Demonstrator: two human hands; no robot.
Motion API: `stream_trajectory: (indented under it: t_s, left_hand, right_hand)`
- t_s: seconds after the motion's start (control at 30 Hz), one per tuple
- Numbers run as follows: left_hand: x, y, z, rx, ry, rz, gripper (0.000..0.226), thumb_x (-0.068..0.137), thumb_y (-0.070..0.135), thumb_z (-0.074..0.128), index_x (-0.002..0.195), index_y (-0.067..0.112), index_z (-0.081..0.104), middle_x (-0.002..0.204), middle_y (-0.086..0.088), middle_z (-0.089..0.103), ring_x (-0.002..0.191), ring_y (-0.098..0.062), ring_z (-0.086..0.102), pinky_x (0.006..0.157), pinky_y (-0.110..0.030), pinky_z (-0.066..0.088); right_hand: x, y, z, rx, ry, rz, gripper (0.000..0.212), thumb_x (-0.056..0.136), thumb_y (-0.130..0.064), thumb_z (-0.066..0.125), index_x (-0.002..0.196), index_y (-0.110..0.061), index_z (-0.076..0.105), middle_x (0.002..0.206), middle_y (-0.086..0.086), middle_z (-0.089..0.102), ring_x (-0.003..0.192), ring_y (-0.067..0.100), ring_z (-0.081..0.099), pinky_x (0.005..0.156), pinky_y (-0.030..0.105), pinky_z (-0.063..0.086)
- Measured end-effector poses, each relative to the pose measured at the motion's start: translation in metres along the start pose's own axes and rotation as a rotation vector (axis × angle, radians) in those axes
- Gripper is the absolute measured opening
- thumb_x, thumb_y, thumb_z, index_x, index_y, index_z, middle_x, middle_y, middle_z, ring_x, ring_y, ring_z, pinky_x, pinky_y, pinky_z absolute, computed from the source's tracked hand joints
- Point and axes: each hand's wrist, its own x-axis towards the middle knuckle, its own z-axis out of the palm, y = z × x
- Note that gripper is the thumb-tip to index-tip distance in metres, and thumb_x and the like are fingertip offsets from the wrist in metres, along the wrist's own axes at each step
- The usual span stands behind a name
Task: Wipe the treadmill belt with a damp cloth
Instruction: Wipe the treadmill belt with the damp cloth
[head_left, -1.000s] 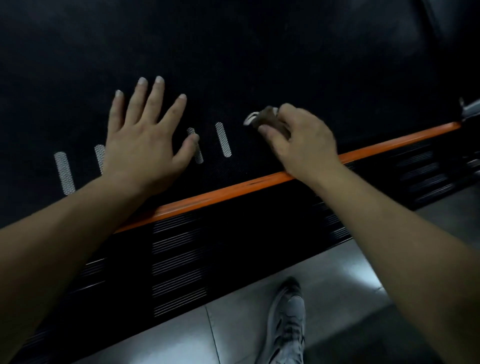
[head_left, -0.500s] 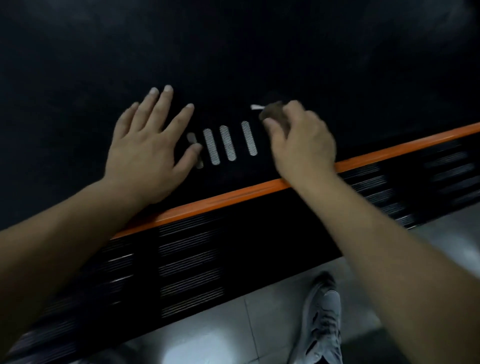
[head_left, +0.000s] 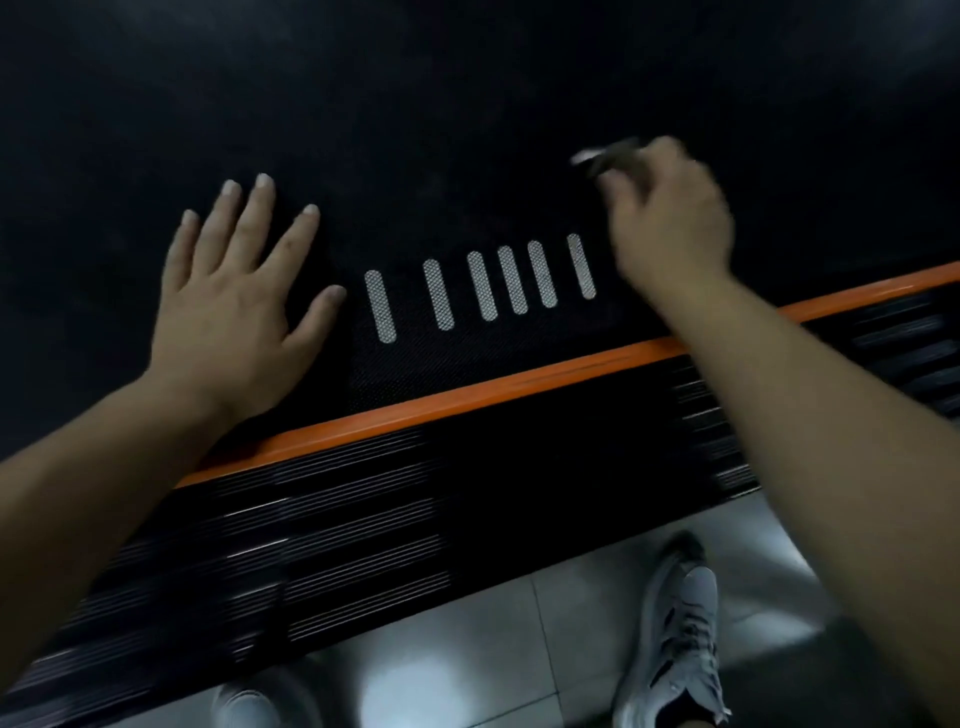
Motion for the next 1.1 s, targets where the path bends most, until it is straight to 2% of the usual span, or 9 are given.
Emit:
stream_trajectory:
  t_s: [0.07, 0.27, 0.33, 0.43, 0.47, 0.67, 0.87, 0.93, 1.1]
  left_hand:
    - [-0.001, -0.002, 0.001, 0.002, 0.004, 0.009, 0.076, 0.097, 0.065, 0.021, 0.162, 0.025, 0.022, 0.172, -0.009, 0.004, 0.158, -0.025, -0.004, 0.127, -0.047, -0.004]
    - [-0.006, -0.008, -0.001, -0.007, 0.010, 0.024, 0.074, 0.098, 0.062, 0.025, 0.162, 0.026, 0.024, 0.172, -0.009, 0.005, 0.158, -0.025, -0.003, 0.127, -0.047, -0.004]
    - [-0.014, -0.015, -0.003, -0.022, 0.015, 0.032, 0.074, 0.097, 0.062, 0.025, 0.161, 0.025, 0.026, 0.172, -0.010, 0.007, 0.158, -0.025, -0.001, 0.127, -0.047, -0.002]
    - [-0.025, -0.029, -0.006, -0.015, 0.009, 0.045, 0.074, 0.097, 0.063, 0.025, 0.161, 0.025, 0.026, 0.171, -0.010, 0.008, 0.158, -0.025, 0.000, 0.127, -0.045, 0.000]
    - [-0.028, -0.035, -0.008, -0.010, 0.006, 0.043, 0.074, 0.097, 0.063, 0.025, 0.161, 0.026, 0.026, 0.171, -0.010, 0.008, 0.158, -0.025, 0.000, 0.126, -0.045, 0.001]
    - [-0.045, -0.067, -0.015, 0.013, -0.013, 0.014, 0.074, 0.097, 0.065, 0.022, 0.162, 0.029, 0.022, 0.172, -0.009, 0.005, 0.158, -0.024, -0.003, 0.126, -0.047, -0.002]
    - [-0.055, -0.083, -0.022, -0.011, -0.040, -0.006, 0.074, 0.097, 0.064, 0.022, 0.162, 0.029, 0.021, 0.172, -0.007, 0.002, 0.158, -0.023, -0.006, 0.127, -0.047, -0.005]
    - [-0.055, -0.082, -0.021, -0.007, -0.056, -0.007, 0.074, 0.097, 0.064, 0.021, 0.163, 0.030, 0.019, 0.172, -0.006, 0.000, 0.158, -0.023, -0.008, 0.127, -0.048, -0.006]
    - [-0.056, -0.085, -0.020, -0.012, -0.048, -0.034, 0.074, 0.097, 0.064, 0.022, 0.163, 0.029, 0.019, 0.172, -0.006, 0.000, 0.158, -0.025, -0.008, 0.126, -0.051, -0.005]
  right_hand:
    - [0.000, -0.004, 0.001, 0.030, 0.059, 0.188, 0.038, 0.097, -0.048, 0.047, 0.121, -0.019, 0.052, 0.119, 0.012, 0.060, 0.109, 0.034, 0.058, 0.081, 0.042, 0.046]
    - [-0.074, -0.070, 0.018, 0.112, -0.193, -0.445, 0.029, 0.094, -0.045, 0.055, 0.108, -0.019, 0.056, 0.100, 0.008, 0.061, 0.093, 0.029, 0.057, 0.076, 0.042, 0.045]
    - [-0.059, -0.038, 0.009, 0.036, -0.105, -0.301, 0.031, 0.094, -0.045, 0.054, 0.113, -0.021, 0.058, 0.106, 0.011, 0.064, 0.100, 0.035, 0.059, 0.080, 0.043, 0.046]
    - [-0.051, -0.004, -0.005, 0.012, 0.018, 0.203, 0.035, 0.097, -0.044, 0.050, 0.118, -0.017, 0.053, 0.116, 0.015, 0.062, 0.109, 0.038, 0.058, 0.084, 0.043, 0.044]
    - [-0.058, -0.014, -0.001, -0.013, 0.043, 0.247, 0.035, 0.097, -0.044, 0.050, 0.118, -0.016, 0.052, 0.118, 0.016, 0.061, 0.110, 0.038, 0.057, 0.085, 0.044, 0.044]
    - [-0.107, -0.079, 0.013, 0.063, -0.156, -0.179, 0.029, 0.097, -0.042, 0.052, 0.113, -0.018, 0.052, 0.106, 0.006, 0.060, 0.095, 0.026, 0.057, 0.078, 0.042, 0.048]
    - [-0.090, -0.056, 0.003, -0.026, -0.028, 0.252, 0.034, 0.098, -0.041, 0.050, 0.121, -0.017, 0.050, 0.117, 0.015, 0.061, 0.109, 0.037, 0.058, 0.081, 0.041, 0.043]
    - [-0.110, -0.108, 0.019, 0.027, -0.022, 0.193, 0.031, 0.098, -0.043, 0.050, 0.118, -0.019, 0.051, 0.114, 0.010, 0.061, 0.107, 0.033, 0.059, 0.081, 0.041, 0.047]
    - [-0.158, -0.187, 0.043, 0.125, -0.137, -0.282, 0.027, 0.096, -0.041, 0.054, 0.108, -0.017, 0.054, 0.102, 0.008, 0.061, 0.096, 0.029, 0.057, 0.078, 0.046, 0.049]
